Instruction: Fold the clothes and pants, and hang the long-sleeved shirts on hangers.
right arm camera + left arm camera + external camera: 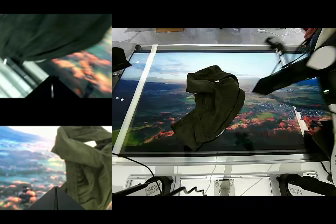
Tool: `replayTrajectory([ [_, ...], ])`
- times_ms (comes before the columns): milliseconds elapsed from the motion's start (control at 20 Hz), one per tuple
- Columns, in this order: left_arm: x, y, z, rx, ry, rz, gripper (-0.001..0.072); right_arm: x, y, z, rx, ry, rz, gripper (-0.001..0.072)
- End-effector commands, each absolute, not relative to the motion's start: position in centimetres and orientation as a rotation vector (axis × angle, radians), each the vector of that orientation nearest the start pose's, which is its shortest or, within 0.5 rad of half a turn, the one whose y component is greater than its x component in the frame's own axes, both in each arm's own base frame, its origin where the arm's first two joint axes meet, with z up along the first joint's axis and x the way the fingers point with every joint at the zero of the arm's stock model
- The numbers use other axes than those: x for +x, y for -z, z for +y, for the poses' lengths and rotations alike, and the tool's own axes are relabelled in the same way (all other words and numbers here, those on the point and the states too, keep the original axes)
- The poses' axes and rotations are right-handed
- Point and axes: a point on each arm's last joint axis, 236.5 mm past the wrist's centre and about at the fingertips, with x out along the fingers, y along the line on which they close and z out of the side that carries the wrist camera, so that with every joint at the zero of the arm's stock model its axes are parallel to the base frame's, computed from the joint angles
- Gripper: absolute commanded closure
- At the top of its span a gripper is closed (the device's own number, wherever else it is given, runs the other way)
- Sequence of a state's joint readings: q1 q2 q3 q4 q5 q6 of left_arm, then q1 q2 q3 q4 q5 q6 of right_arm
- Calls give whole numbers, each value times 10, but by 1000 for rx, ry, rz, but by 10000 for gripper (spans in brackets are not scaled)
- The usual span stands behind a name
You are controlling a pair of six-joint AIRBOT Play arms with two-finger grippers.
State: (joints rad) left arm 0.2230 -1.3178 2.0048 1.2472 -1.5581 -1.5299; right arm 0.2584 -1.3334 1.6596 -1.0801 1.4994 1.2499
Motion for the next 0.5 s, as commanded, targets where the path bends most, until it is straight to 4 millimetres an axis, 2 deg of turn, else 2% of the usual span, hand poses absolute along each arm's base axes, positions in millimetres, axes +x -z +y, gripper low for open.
replayTrajectory([
  [0,422,-267,15,-221,127,864,691,314,-121,278,-261,-1071,1052,679],
  [250,437,-235,18,-242,130,943,691,288,-43,340,-395,-1105,948,679],
  [300,439,-232,18,-244,130,950,691,279,-29,350,-481,-1134,903,625],
  [350,440,-230,18,-246,131,955,691,269,-15,359,-577,-1172,864,419],
  [400,441,-228,18,-246,130,959,691,259,-2,368,-646,-1197,844,358],
  [450,442,-227,19,-247,130,961,691,249,12,380,-718,-1224,825,359],
])
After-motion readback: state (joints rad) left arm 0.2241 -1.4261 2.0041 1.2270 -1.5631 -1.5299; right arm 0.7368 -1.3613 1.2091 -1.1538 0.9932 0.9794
